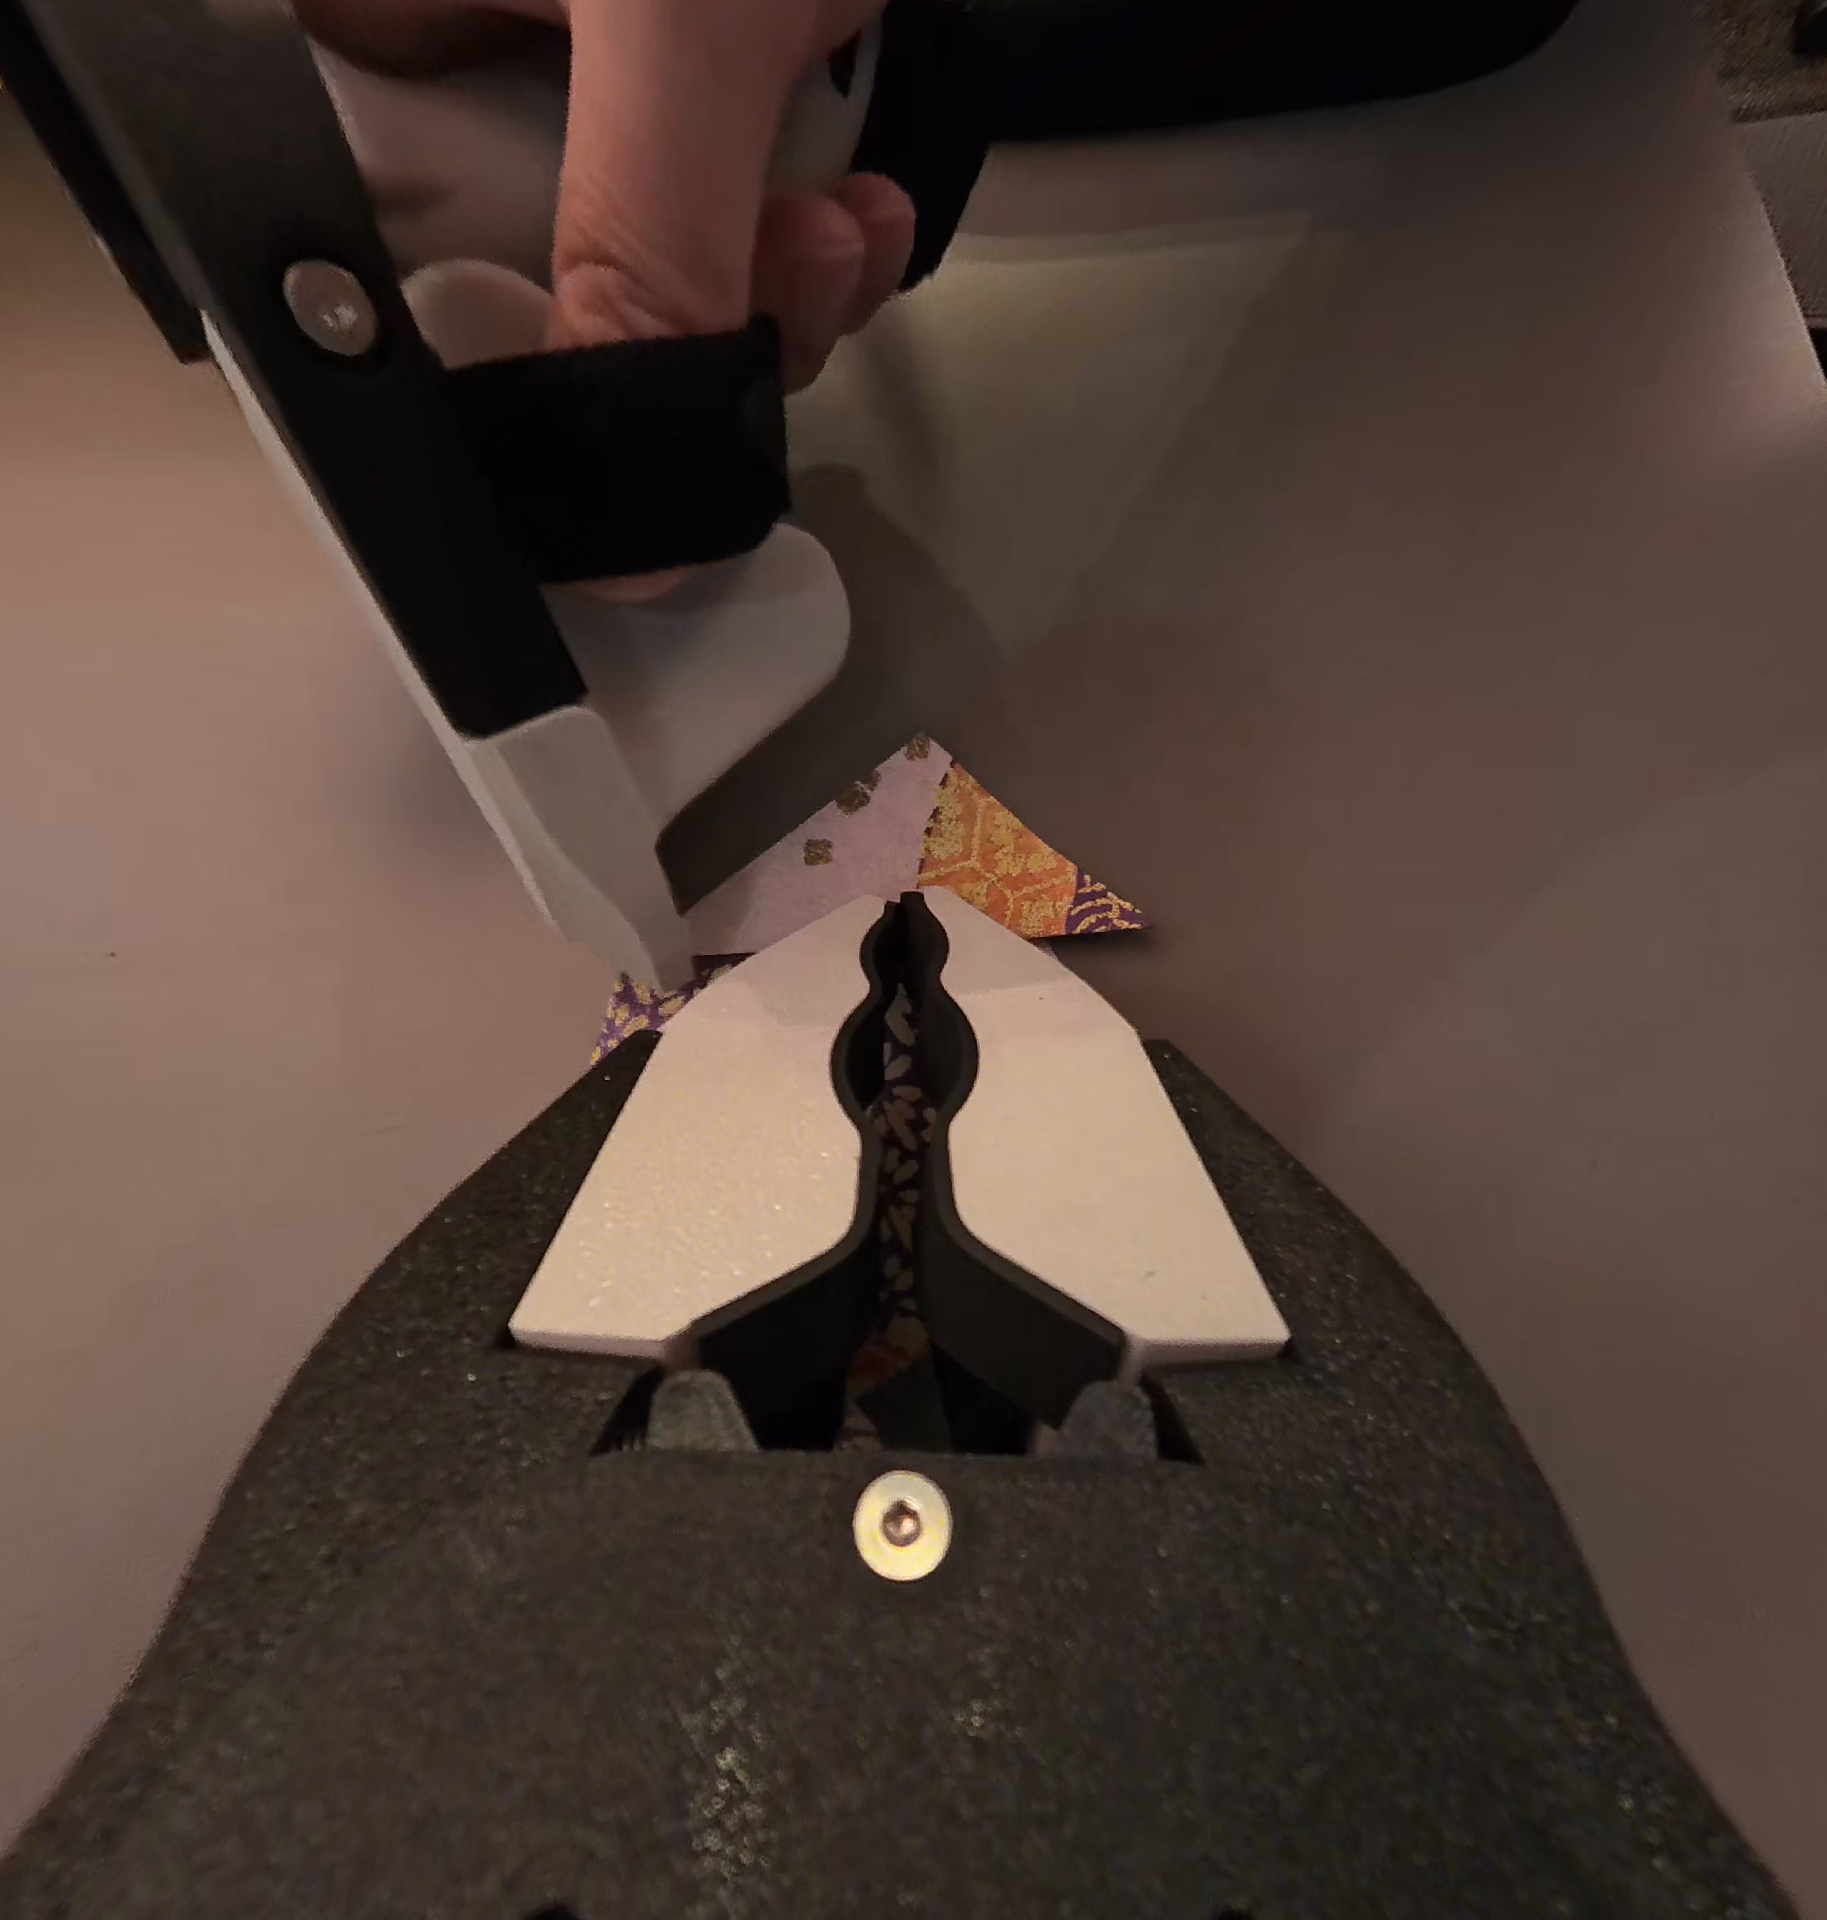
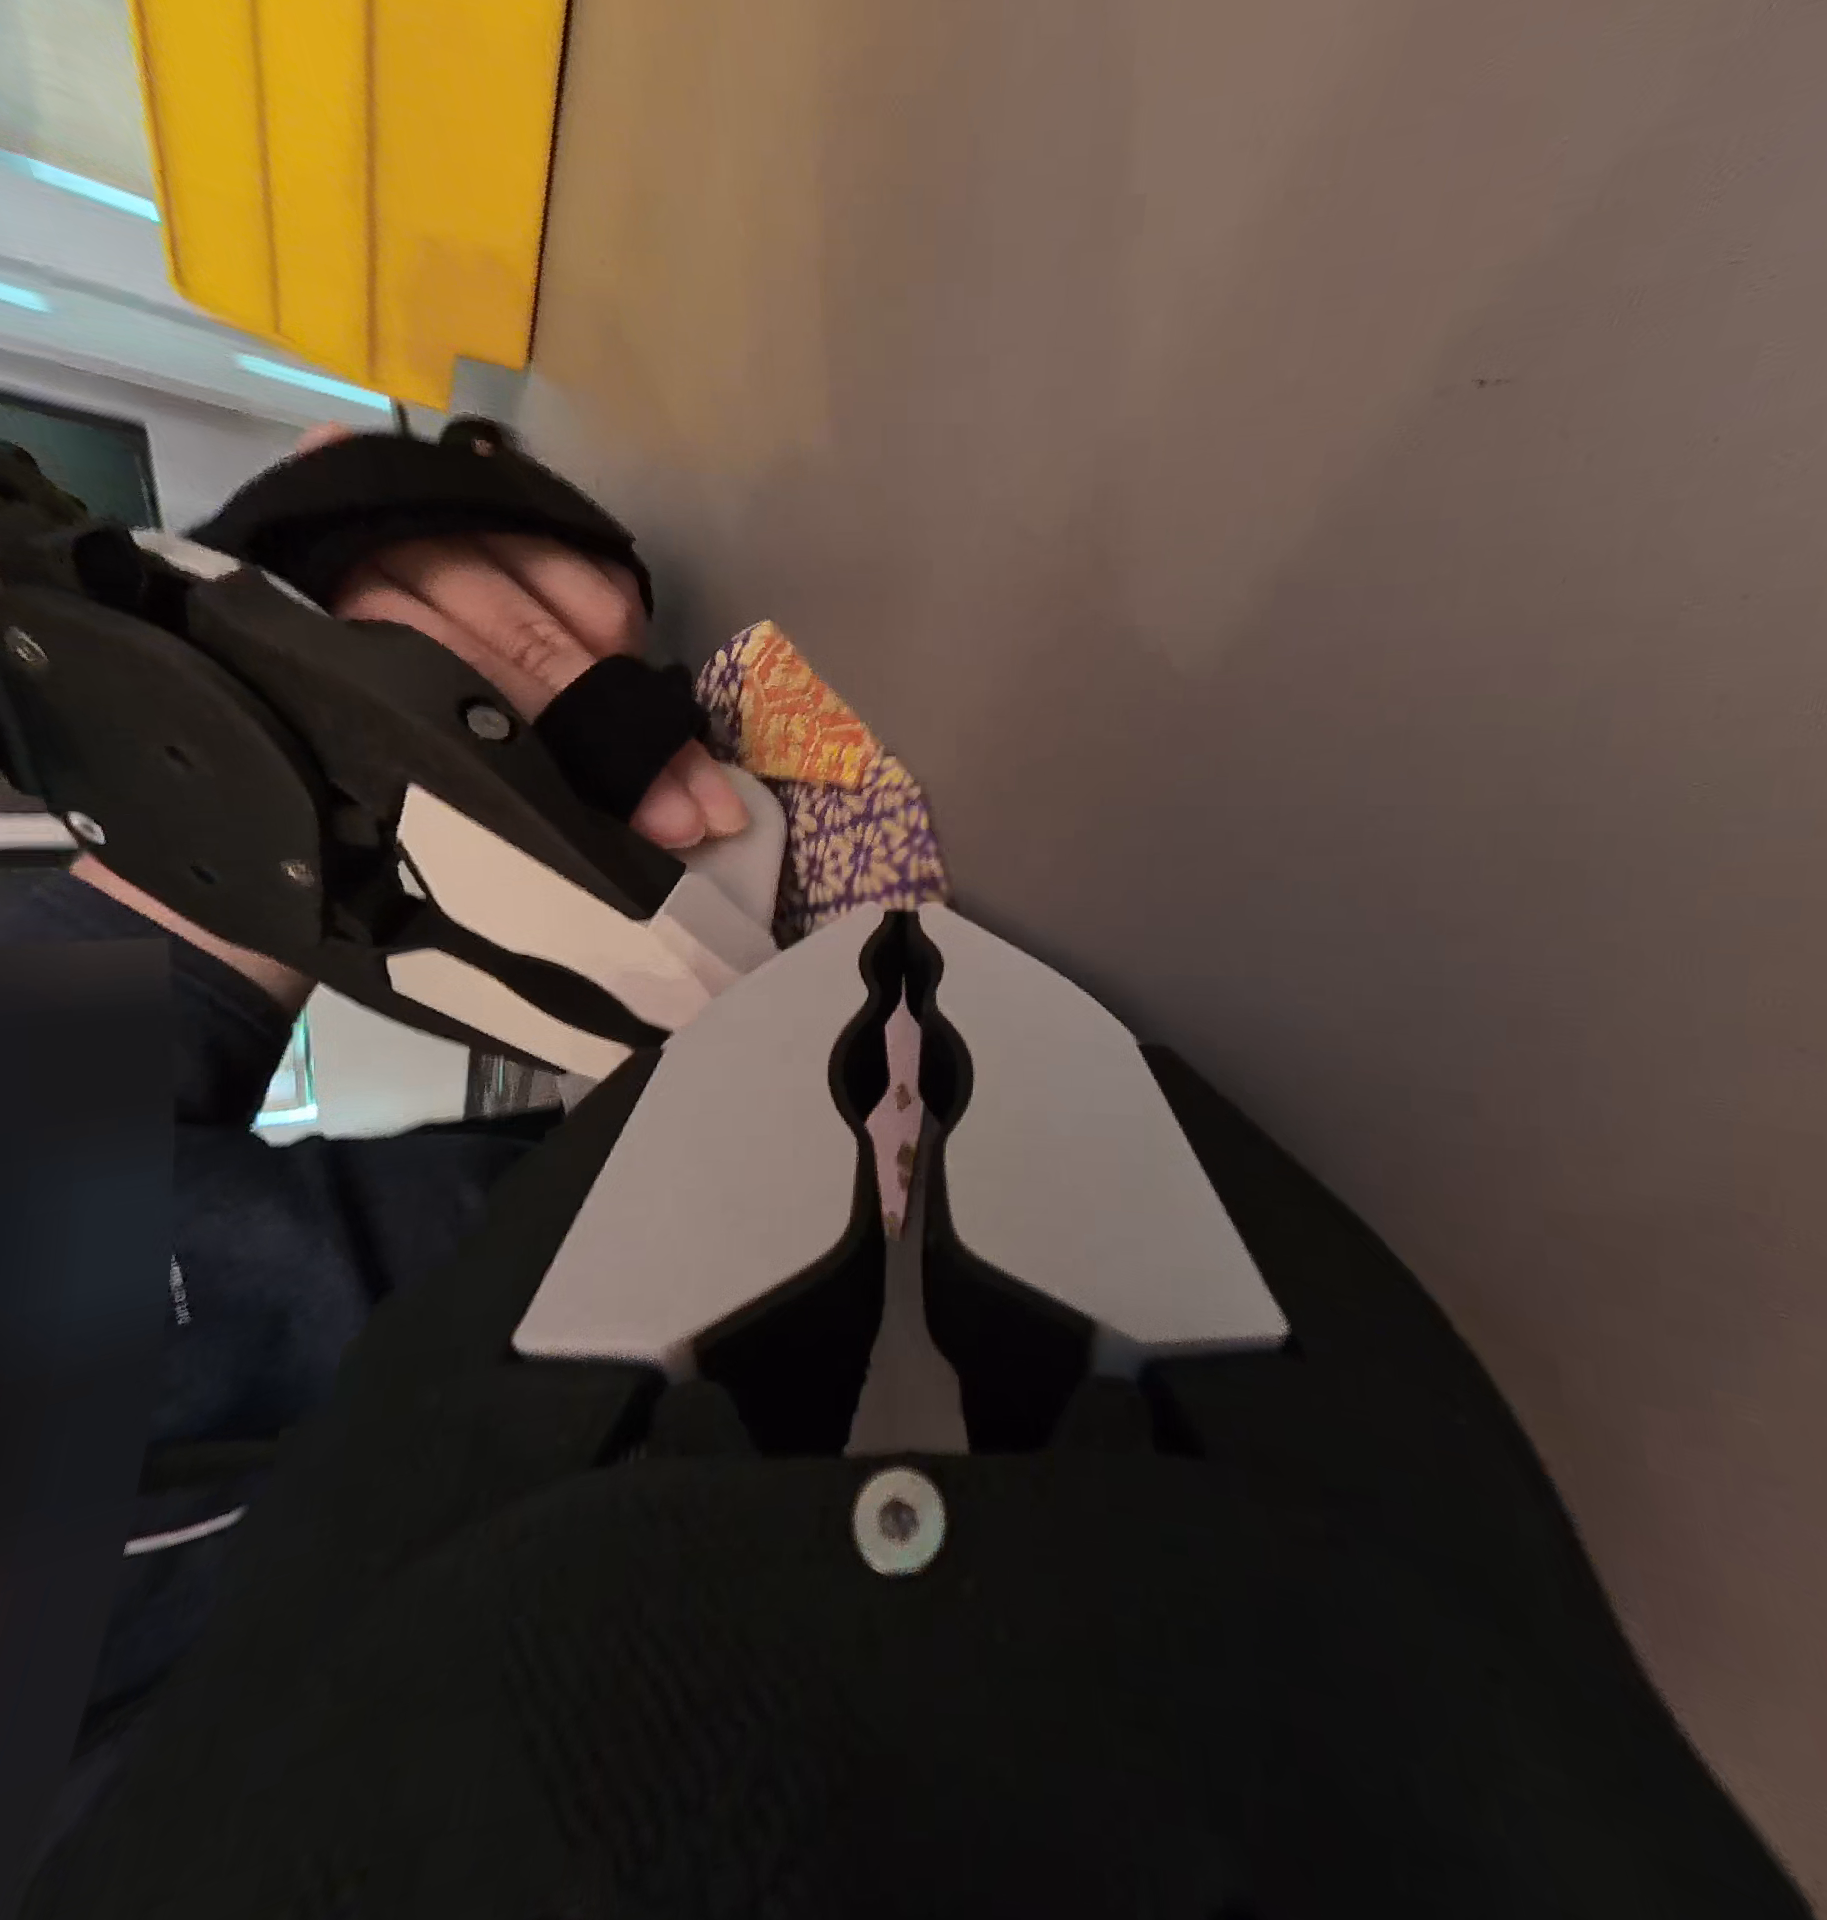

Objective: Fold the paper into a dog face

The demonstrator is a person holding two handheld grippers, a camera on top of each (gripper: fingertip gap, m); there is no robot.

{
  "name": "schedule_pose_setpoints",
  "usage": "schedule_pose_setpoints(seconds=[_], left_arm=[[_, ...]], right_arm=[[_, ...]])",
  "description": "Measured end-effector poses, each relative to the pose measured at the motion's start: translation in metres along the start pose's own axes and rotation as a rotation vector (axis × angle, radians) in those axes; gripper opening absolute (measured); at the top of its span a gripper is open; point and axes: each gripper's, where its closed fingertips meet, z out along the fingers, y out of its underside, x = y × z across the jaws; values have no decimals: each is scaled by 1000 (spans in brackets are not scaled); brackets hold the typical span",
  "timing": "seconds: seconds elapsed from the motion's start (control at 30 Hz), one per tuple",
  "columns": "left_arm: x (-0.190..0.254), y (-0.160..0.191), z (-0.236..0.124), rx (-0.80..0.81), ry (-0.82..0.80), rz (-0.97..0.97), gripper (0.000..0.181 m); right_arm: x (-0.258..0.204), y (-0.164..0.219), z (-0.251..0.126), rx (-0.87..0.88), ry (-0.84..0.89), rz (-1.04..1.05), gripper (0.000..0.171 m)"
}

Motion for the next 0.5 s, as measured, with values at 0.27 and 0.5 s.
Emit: schedule_pose_setpoints(seconds=[0.27,0.5], left_arm=[[1,0,0,9,6,-18,1],[1,0,0,-6,10,-8,1]], right_arm=[[-3,-18,-13,123,41,-69,1],[-1,3,2,-20,59,-74,1]])
